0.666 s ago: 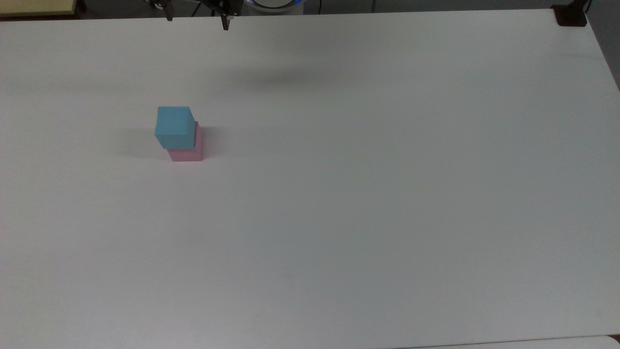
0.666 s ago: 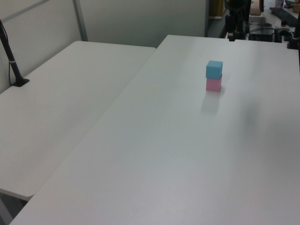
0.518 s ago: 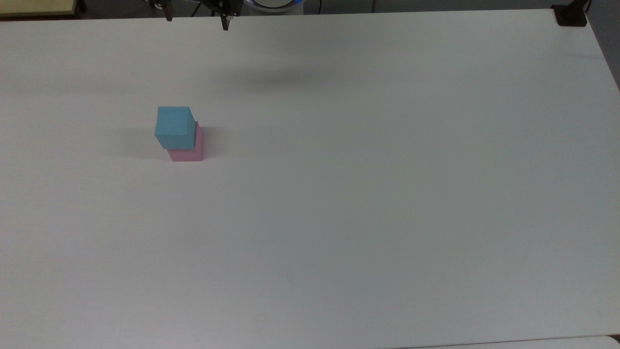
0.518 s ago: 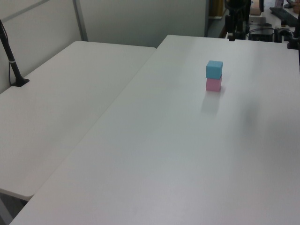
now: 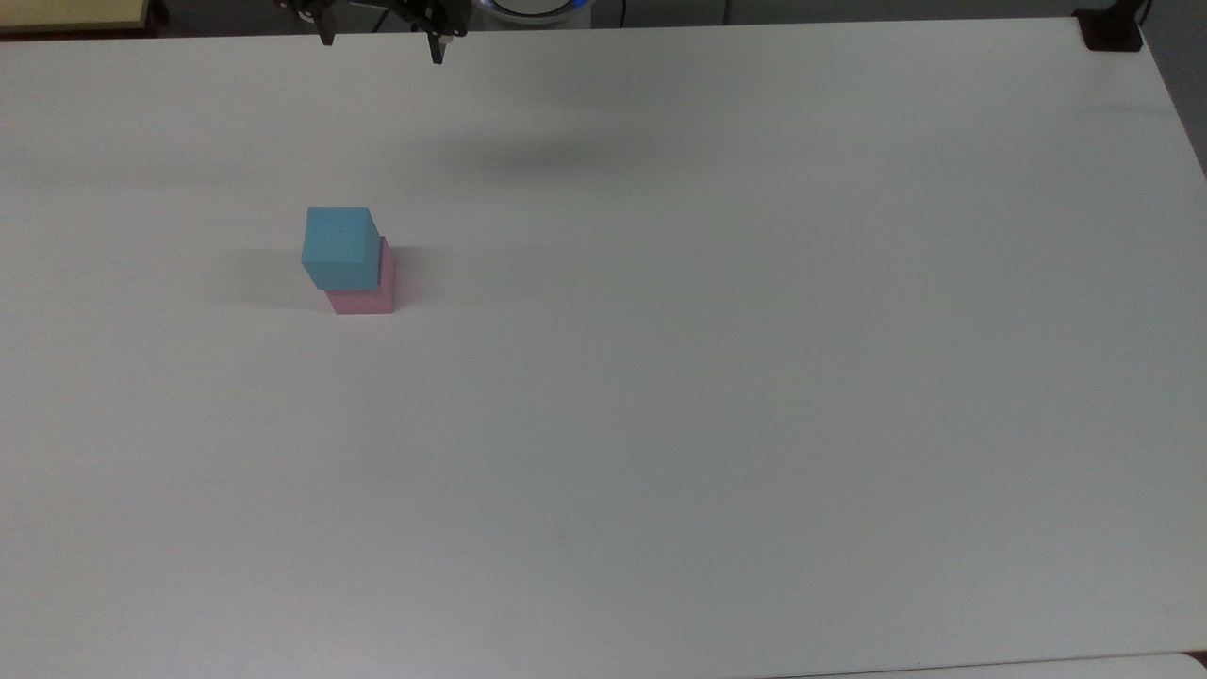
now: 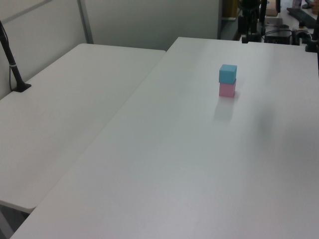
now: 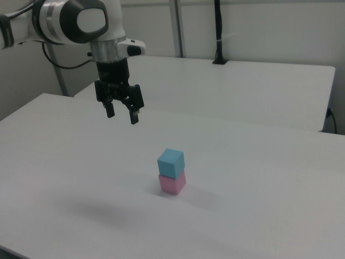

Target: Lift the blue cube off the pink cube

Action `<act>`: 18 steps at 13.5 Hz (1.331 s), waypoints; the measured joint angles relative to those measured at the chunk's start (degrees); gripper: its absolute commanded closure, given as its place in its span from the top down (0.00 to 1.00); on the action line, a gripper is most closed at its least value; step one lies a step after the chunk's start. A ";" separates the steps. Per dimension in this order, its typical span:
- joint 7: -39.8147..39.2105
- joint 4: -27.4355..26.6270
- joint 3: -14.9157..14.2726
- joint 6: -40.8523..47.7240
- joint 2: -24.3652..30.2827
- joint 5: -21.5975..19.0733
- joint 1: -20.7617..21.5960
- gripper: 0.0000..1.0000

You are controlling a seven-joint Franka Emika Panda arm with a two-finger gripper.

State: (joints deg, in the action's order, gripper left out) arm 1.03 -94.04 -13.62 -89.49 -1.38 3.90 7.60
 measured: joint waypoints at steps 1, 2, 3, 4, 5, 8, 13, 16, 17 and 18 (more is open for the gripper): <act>0.00 0.03 0.00 -0.23 -0.05 -0.02 0.00 1.00; 0.00 0.04 0.00 -1.21 -0.19 -0.16 0.00 1.00; 0.00 0.04 -0.07 -2.13 -0.48 -0.19 -0.01 1.00; 0.02 0.00 -0.15 -3.71 -1.04 -0.19 -0.26 1.00; 0.03 -0.02 -0.19 -6.75 -2.54 -0.20 -1.36 1.00; -0.49 -0.04 -1.33 -14.32 -7.88 -0.23 -4.02 1.00; -4.78 -0.07 -1.68 -19.98 -14.98 -0.24 -4.66 1.00; -7.73 -0.22 -1.56 -20.66 -18.54 -0.25 -4.51 0.67; -9.53 -0.60 -1.53 -20.66 -19.20 -0.25 -4.49 0.35; -11.86 -1.02 -1.55 -20.66 -19.51 -0.25 -4.56 0.22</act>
State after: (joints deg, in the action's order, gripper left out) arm -10.82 -95.06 -15.18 -110.15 -20.89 3.65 3.04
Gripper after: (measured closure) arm 0.053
